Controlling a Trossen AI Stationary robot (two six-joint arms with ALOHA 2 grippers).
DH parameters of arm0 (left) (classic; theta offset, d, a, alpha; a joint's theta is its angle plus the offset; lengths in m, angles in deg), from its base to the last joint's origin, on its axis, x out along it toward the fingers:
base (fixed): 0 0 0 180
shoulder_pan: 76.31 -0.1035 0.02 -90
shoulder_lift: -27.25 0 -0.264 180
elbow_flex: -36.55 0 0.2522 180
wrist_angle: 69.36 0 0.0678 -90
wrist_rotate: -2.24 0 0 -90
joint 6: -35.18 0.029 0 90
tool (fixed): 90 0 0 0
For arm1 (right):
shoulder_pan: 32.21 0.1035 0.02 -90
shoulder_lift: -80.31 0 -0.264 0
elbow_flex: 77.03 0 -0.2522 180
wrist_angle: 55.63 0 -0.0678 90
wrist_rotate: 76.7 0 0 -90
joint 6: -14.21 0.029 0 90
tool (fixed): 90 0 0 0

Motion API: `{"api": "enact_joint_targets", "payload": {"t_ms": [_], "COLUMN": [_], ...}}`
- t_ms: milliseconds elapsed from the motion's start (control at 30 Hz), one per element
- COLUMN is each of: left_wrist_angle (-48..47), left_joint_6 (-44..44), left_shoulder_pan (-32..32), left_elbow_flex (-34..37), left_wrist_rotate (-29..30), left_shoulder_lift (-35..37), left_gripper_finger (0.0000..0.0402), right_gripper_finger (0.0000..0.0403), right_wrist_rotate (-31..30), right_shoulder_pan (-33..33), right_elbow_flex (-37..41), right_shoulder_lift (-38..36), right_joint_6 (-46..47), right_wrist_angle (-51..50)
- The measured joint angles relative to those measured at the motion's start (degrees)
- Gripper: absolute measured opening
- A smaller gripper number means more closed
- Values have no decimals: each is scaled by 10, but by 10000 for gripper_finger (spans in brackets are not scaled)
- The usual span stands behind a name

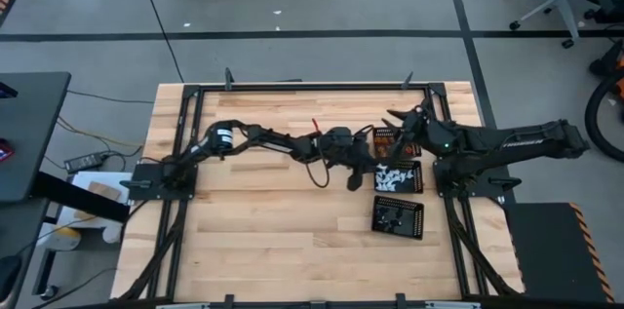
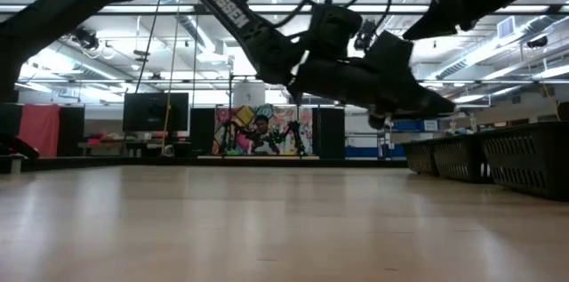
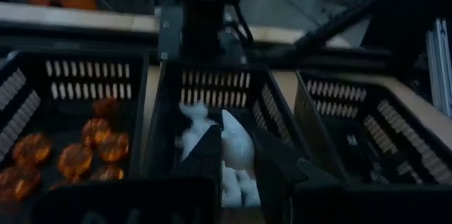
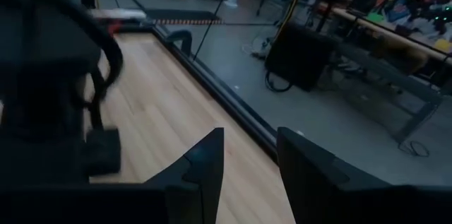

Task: Sort Halloween decoration
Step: Put the white ghost toy into the center black bin, then return to Home Position

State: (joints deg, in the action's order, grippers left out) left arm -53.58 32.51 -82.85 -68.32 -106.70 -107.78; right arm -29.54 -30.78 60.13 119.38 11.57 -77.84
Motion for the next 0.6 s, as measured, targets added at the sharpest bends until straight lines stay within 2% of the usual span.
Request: {"api": "enact_joint_targets", "payload": {"t_ms": [333, 600], "left_wrist_angle": [-18, -64], "left_joint_6": [-77, 7], "left_shoulder_pan": [4, 3], "left_elbow_flex": [-126, -130], "left_wrist_rotate": [-2, -18], "left_shoulder_lift": [-86, -75], "left_gripper_finger": [58, 161], "right_gripper_finger": [136, 136], "right_wrist_rotate": [8, 15], "right_shoulder_pan": [0, -3], "right_elbow_flex": [0, 0], "right_shoulder_lift": [-20, -21], "right_joint_6": [9, -3], "right_wrist_angle": [-3, 6]}}
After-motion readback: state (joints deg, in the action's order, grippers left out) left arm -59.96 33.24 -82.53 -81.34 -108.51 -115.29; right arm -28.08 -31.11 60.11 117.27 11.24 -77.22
